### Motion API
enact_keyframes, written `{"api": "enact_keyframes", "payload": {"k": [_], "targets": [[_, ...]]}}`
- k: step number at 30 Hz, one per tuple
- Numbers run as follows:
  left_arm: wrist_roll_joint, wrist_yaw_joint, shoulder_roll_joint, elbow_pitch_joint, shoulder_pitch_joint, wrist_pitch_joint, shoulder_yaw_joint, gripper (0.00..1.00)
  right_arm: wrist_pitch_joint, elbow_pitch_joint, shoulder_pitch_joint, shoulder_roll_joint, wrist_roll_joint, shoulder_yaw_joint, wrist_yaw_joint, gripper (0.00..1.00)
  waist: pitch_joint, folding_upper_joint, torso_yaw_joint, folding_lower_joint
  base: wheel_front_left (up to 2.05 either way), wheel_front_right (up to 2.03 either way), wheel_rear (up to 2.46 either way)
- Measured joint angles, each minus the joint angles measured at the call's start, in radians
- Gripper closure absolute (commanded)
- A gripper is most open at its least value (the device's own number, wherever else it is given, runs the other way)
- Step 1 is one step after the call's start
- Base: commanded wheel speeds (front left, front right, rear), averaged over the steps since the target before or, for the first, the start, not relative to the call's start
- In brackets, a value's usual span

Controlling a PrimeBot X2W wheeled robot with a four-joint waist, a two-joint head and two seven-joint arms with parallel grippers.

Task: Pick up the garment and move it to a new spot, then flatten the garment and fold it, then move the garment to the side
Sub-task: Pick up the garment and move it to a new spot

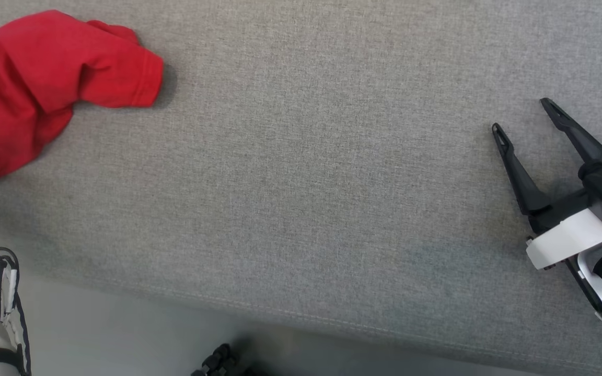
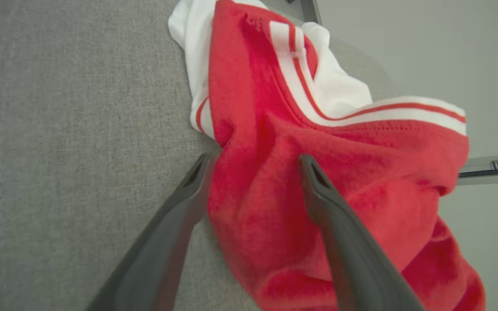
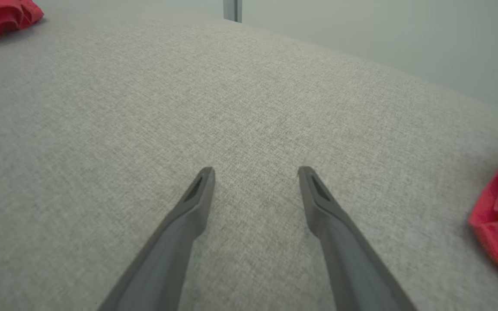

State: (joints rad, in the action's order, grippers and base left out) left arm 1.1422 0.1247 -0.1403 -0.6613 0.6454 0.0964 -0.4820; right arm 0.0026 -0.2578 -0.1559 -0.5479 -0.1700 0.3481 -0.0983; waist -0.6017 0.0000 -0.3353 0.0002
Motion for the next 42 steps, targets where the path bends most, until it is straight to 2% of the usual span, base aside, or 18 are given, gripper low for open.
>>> {"api": "enact_keyframes", "payload": {"k": [11,12,13,14,15,19,20,21,25,28,33,35,38,42], "targets": [[-0.004,0.0,0.0,-0.077,0.125,-0.027,0.001,0.0,0.029,-0.045,0.0,-0.014,0.0,-0.013,0.0,0.0,-0.032,0.0,-0.006,0.0,0.0,0.0,0.0],[-0.004,0.0,0.0,-0.084,0.13,-0.028,0.003,0.15,0.031,-0.048,0.0,-0.014,-0.001,-0.015,0.0,0.0,-0.032,0.0,-0.006,0.0,0.0,0.0,0.0],[-0.004,0.0,0.0,-0.092,0.133,-0.028,0.007,0.52,0.034,-0.051,0.0,-0.015,-0.001,-0.017,0.0,0.0,-0.032,0.0,-0.006,0.0,0.0,0.0,0.0],[-0.004,0.0,0.0,-0.101,0.135,-0.029,0.01,0.79,0.034,-0.053,0.0,-0.015,-0.001,-0.019,0.0,0.0,-0.032,0.0,-0.006,0.0,0.0,0.0,0.0],[-0.004,0.0,0.0,-0.108,0.135,-0.032,0.011,1.0,0.034,-0.056,0.0,-0.016,-0.001,-0.02,0.0,0.0,-0.032,0.0,-0.006,0.0,0.0,0.0,0.0],[-0.014,-0.036,-0.002,-0.113,0.151,-0.054,0.036,1.0,0.034,-0.057,0.0,-0.013,-0.005,-0.022,0.0,0.0,-0.024,0.0,-0.003,-0.0001,0.0,0.0,0.0],[-0.032,-0.057,-0.003,-0.108,0.16,-0.055,0.047,1.0,0.033,-0.057,0.0,-0.011,-0.006,-0.022,0.0,0.0,-0.021,0.0,-0.003,-0.0001,0.0,0.0,0.0],[-0.041,-0.099,-0.004,-0.09,0.187,-0.064,0.067,1.0,0.031,-0.054,0.0,-0.001,-0.007,-0.019,0.0,0.0,-0.012,0.0,-0.001,-0.0001,0.0,0.0,0.0],[-0.075,-0.194,-0.001,-0.024,0.235,-0.084,0.142,1.0,0.014,-0.045,0.0,0.021,-0.016,-0.011,-0.001,0.0,0.012,0.0,0.002,-0.0001,0.0,0.0,0.0],[-0.124,-0.258,0.027,0.038,0.249,-0.101,0.215,1.0,-0.005,-0.027,0.0,0.044,-0.019,0.003,-0.001,0.0,0.035,0.0,0.006,-0.0001,0.0,0.0,0.0],[-0.167,-0.258,0.16,0.149,0.254,-0.117,0.359,1.0,-0.039,0.013,0.0,0.084,-0.033,0.025,0.0,0.0,0.084,0.0,0.018,-0.0001,0.0,0.0,0.0],[-0.18,-0.258,0.191,0.195,0.251,-0.119,0.442,1.0,-0.052,0.028,0.0,0.104,-0.046,0.037,0.0,0.0,0.106,0.0,0.024,-0.0001,0.0,0.0,0.0],[-0.199,-0.257,0.178,0.26,0.215,-0.118,0.574,1.0,-0.075,0.054,0.001,0.137,-0.063,0.058,0.0,0.0,0.142,0.0,0.037,-0.0002,0.0,0.0,0.0],[-0.241,-0.257,0.149,0.33,0.087,-0.115,0.778,1.0,-0.094,0.088,0.002,0.179,-0.077,0.092,0.001,0.0,0.188,0.0,0.063,-0.0002,0.0,0.0,0.0]]}}
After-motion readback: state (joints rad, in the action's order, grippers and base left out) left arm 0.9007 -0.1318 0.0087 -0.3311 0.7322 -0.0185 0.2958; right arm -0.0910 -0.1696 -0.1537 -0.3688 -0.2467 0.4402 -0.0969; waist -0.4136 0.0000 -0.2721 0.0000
